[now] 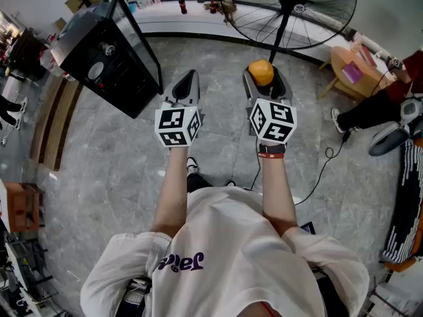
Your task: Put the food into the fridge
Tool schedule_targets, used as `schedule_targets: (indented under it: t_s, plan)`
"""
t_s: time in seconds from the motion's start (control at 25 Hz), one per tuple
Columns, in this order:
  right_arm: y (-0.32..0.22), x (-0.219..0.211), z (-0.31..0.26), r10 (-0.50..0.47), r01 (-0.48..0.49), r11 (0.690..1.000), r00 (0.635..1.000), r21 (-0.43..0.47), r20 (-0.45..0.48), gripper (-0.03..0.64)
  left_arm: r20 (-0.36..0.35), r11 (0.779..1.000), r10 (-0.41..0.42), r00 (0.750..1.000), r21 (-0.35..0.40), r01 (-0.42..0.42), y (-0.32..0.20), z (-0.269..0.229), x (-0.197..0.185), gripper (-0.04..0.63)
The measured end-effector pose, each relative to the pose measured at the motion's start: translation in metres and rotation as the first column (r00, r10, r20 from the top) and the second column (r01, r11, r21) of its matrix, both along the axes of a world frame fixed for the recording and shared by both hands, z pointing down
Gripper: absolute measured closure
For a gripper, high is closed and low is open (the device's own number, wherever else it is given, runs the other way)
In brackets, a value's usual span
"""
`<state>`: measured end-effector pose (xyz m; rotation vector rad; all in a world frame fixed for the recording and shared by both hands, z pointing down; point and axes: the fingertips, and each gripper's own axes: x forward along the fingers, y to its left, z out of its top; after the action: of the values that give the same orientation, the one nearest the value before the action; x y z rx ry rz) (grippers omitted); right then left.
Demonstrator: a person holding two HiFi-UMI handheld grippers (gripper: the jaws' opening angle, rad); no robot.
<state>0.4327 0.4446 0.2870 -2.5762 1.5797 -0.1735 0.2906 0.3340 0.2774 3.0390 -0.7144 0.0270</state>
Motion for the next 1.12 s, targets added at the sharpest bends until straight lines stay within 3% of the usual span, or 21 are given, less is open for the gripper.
schedule_targets:
  t_s: [0.24,0.52,0.8,0.96,1.12]
  plan:
    - [-0.007,-0.006,0.018,-0.024,0.025,0.999,1.0,-0.028,0.019,0.252,0.062,0.998,-0.061,0.996,0.002,0.061,-0.005,0.013,-0.025,0.578]
    - [-0.076,-0.048,0.034,-0.151,0.153,0.987,0.988,-0.051,0.039,0.252,0.087,0.977,-0.211,0.974,-0.017,0.213,-0.056,0.026,-0.092,0.577]
    - [-0.171,-0.109,0.035,-0.292,0.294,0.954,0.955,-0.062,0.046,0.252,0.085,0.942,-0.326,0.942,-0.052,0.331,-0.129,0.034,-0.15,0.577]
    - [-0.23,-0.15,0.036,-0.385,0.39,0.918,0.92,-0.071,0.071,0.252,0.085,0.924,-0.371,0.925,-0.069,0.377,-0.177,0.034,-0.183,0.578]
    - [-0.285,-0.167,0.038,-0.442,0.448,0.89,0.893,-0.085,0.08,0.252,0.089,0.919,-0.381,0.92,-0.069,0.387,-0.222,0.036,-0.187,0.577]
